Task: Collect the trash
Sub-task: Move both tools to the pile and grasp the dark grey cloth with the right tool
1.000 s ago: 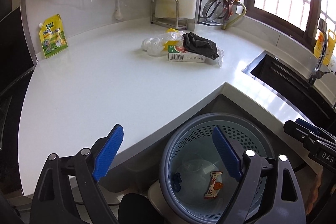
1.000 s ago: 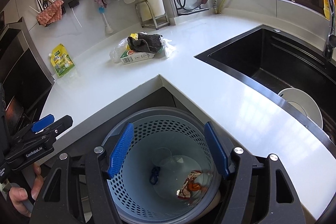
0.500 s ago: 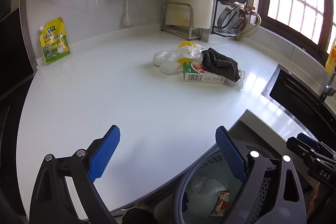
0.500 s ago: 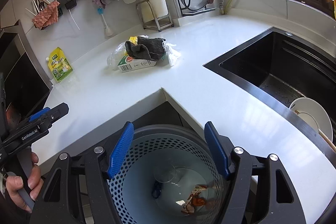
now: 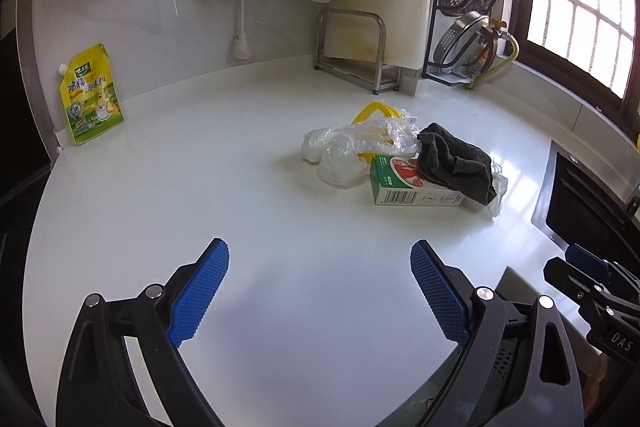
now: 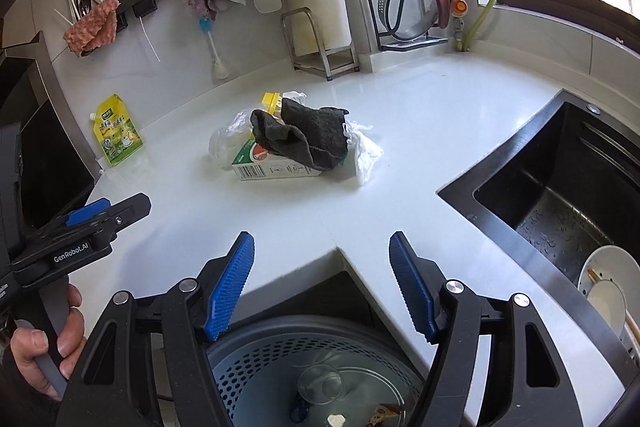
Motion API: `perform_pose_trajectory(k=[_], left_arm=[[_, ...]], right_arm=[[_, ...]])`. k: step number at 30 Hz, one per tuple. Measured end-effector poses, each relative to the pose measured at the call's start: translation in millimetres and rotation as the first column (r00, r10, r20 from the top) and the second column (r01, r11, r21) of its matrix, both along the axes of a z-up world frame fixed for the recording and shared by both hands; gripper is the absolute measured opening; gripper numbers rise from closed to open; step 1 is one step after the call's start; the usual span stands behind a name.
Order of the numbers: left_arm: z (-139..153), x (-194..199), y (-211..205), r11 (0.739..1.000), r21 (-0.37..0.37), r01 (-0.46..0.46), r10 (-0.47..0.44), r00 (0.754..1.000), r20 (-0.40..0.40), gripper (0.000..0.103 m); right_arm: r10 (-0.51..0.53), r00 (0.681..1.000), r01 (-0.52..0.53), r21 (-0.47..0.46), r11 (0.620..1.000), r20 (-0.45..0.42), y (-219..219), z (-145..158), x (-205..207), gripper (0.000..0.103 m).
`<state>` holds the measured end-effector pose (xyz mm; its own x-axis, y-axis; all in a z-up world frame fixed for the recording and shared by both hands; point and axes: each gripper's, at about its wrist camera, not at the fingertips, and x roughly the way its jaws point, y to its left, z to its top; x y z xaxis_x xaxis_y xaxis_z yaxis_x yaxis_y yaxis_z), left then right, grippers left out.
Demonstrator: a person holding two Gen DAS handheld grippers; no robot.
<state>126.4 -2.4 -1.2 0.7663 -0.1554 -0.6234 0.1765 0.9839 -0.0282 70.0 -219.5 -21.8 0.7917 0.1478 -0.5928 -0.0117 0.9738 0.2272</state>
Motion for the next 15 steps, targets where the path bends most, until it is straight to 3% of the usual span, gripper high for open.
perform_pose_trajectory(k=[9, 15], left_arm=[[10, 38, -2, 1.0, 0.016, -0.027, 0.026, 0.999, 0.026, 0.091], [2, 64, -4, 1.0, 0.008, -0.005, 0.006, 0.999, -0.032, 0.093]], right_arm=[[0.041, 0.999, -0.04, -0.022, 0.999, 0.029, 14, 12, 51, 0.067], [0.058, 0.998, -0.057, -0.043, 0.997, 0.022, 20, 14, 79, 0.067]])
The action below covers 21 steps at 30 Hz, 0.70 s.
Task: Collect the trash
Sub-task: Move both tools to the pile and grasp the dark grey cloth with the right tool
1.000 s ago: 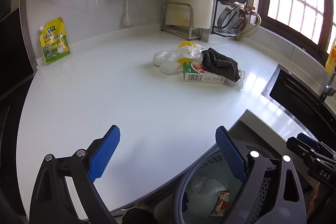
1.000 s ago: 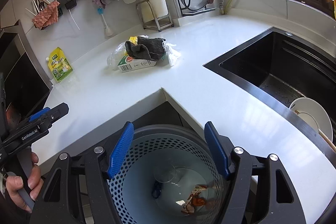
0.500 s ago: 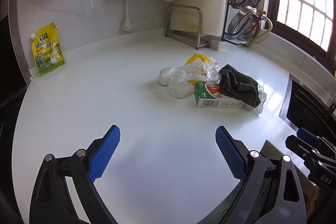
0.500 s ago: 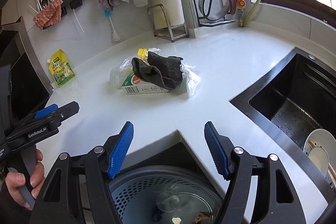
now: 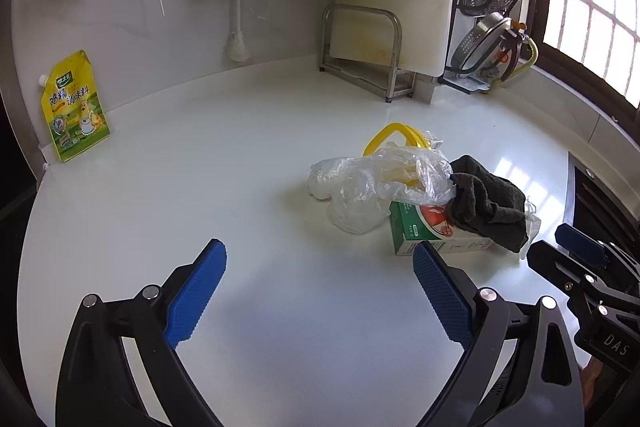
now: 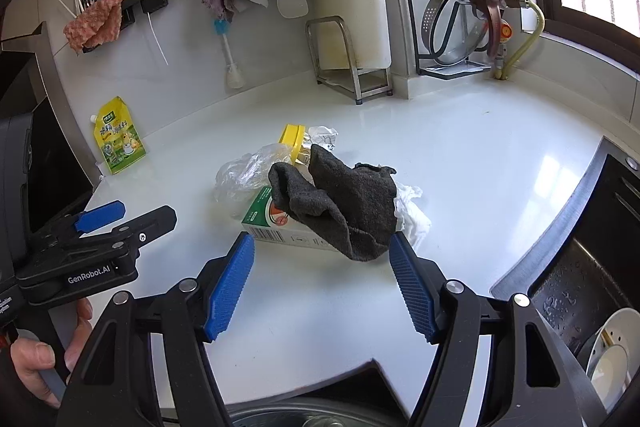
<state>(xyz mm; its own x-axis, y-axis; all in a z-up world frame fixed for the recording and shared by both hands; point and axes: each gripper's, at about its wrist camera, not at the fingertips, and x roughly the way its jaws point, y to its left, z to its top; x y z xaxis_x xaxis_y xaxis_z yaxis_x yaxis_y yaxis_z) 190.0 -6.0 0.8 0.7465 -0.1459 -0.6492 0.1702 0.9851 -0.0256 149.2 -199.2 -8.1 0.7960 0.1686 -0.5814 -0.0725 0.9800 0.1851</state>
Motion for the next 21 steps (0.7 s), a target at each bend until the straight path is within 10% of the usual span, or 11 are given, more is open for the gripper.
perform_pose_trajectory(k=[17, 21], left_arm=[[-17, 22, 7, 1.0, -0.012, -0.007, 0.007, 0.999, -0.051, 0.093], [-14, 29, 2, 1.0, -0.021, 0.002, -0.003, 0.998, -0.063, 0.093]], right_arm=[[-0.005, 1.0, 0.001, -0.146, 0.989, -0.028, 19, -19, 57, 0.067], [-0.002, 1.0, -0.002, -0.164, 0.986, -0.02, 22, -22, 59, 0.046]])
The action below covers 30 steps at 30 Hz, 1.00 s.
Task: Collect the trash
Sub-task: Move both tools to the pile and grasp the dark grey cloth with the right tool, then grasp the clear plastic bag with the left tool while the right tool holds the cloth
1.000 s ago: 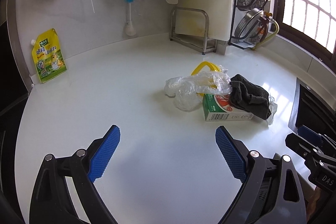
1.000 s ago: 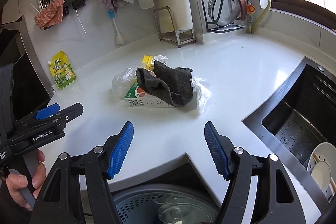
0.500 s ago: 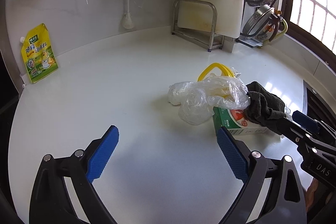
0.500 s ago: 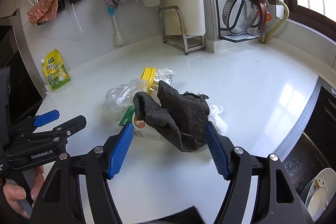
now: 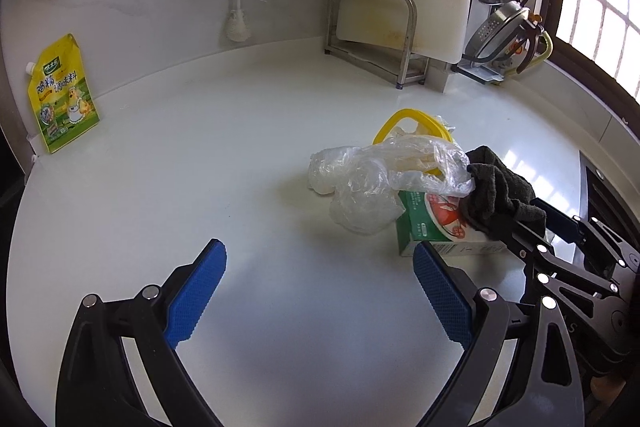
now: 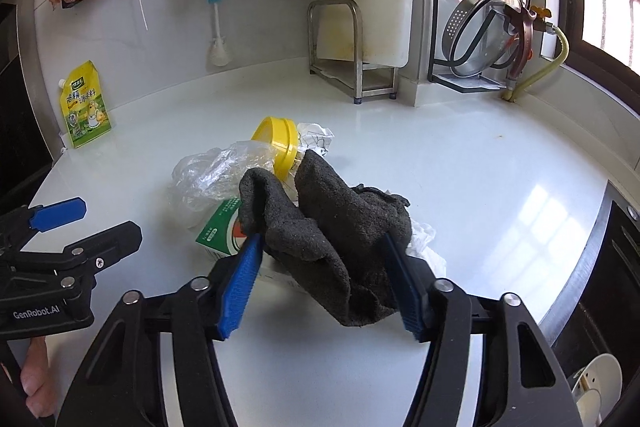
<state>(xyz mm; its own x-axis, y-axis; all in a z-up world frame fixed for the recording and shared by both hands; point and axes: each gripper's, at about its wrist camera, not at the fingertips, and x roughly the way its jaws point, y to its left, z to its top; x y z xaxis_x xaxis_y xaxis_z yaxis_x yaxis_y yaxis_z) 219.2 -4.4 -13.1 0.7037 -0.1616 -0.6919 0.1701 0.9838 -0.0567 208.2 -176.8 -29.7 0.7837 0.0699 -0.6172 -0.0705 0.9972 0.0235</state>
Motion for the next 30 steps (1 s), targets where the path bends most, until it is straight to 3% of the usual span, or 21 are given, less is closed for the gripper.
perform_pose_trajectory(k=[7, 14, 18, 25, 26, 28, 30], left_arm=[[-5, 17, -5, 1.0, 0.022, -0.018, 0.018, 1.0, -0.017, 0.094], [-11, 29, -5, 1.0, -0.002, -0.021, 0.021, 0.998, -0.057, 0.094], [-13, 37, -6, 0.999, -0.024, -0.027, 0.025, 0.997, -0.074, 0.094], [-14, 50, -22, 0.999, 0.029, -0.037, 0.038, 0.998, -0.045, 0.093], [-15, 53, -24, 0.998, 0.045, -0.037, 0.039, 0.998, -0.042, 0.092], [-17, 58, -26, 0.998, 0.057, -0.029, 0.032, 0.998, -0.056, 0.072], [-19, 61, -26, 0.999, 0.046, -0.02, 0.023, 0.997, -0.076, 0.062]], right_arm=[[0.015, 1.0, -0.016, 0.05, 0.999, 0.022, -8, 5, -5, 0.029], [-0.002, 0.999, -0.007, 0.194, 0.981, 0.044, -34, 15, -16, 0.025], [-0.015, 0.998, 0.001, 0.227, 0.974, 0.058, -45, 19, -22, 0.024], [-0.002, 0.997, -0.016, 0.246, 0.969, 0.073, -47, 22, -27, 0.023], [0.0, 0.997, -0.018, 0.247, 0.969, 0.075, -47, 22, -27, 0.021], [0.005, 0.997, -0.023, 0.247, 0.969, 0.074, -47, 21, -27, 0.019], [0.006, 0.997, -0.024, 0.242, 0.97, 0.072, -47, 20, -27, 0.018]])
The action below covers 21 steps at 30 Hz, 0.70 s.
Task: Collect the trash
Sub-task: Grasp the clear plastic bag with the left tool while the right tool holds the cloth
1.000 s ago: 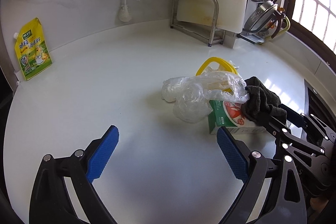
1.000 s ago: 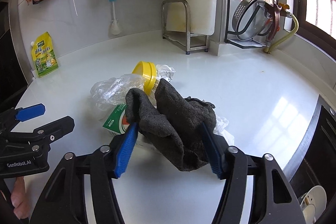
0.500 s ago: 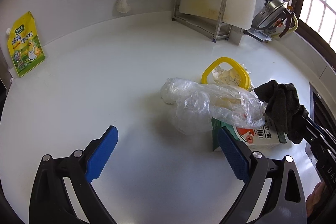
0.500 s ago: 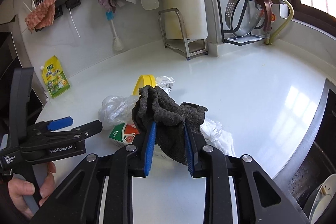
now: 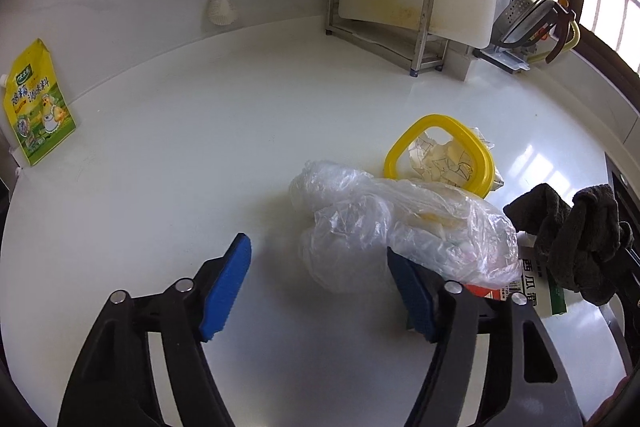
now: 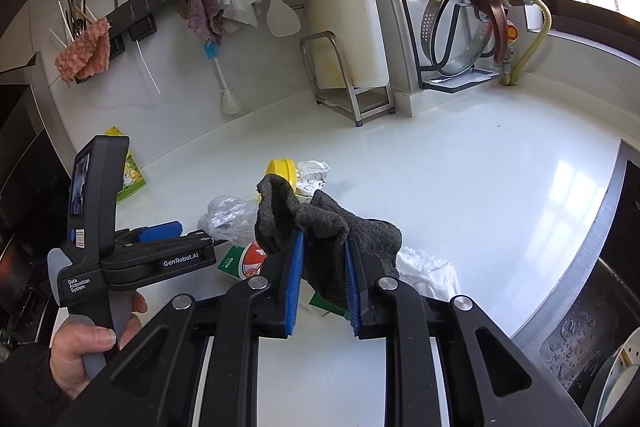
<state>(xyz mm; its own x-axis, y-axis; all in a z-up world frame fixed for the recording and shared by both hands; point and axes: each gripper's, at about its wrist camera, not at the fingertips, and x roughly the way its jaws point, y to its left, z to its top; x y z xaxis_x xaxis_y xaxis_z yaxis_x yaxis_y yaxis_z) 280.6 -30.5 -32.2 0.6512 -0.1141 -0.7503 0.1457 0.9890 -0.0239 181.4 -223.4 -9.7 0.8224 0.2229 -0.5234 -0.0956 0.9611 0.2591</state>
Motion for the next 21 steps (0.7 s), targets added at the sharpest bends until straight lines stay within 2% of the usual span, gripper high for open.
perform_pose_trajectory(k=[2, 4, 7, 11, 21], left_arm=[[-1, 0, 1, 1.0, -0.005, 0.005, -0.005, 1.0, -0.005, 0.053], [-1, -2, 2, 1.0, -0.004, 0.008, -0.008, 1.0, -0.008, 0.033], [0, -6, 3, 1.0, -0.012, 0.011, -0.011, 1.0, -0.006, 0.02], [9, -18, 6, 1.0, -0.017, 0.01, -0.01, 0.999, 0.035, 0.015], [28, -63, 14, 0.999, -0.033, 0.038, -0.034, 0.995, 0.097, 0.011]], right_arm=[[0.001, 1.0, -0.001, -0.001, 1.0, -0.001, 0, -1, 0, 0.018], [0.0, 1.0, 0.0, -0.001, 1.0, -0.003, 0, -2, 0, 0.016], [-0.004, 1.0, 0.004, 0.005, 1.0, -0.005, -2, -3, -1, 0.013], [-0.014, 1.0, 0.014, 0.011, 1.0, 0.004, -5, 0, -5, 0.005], [-0.032, 0.999, 0.032, 0.015, 0.999, 0.015, -6, 3, -29, 0.004]])
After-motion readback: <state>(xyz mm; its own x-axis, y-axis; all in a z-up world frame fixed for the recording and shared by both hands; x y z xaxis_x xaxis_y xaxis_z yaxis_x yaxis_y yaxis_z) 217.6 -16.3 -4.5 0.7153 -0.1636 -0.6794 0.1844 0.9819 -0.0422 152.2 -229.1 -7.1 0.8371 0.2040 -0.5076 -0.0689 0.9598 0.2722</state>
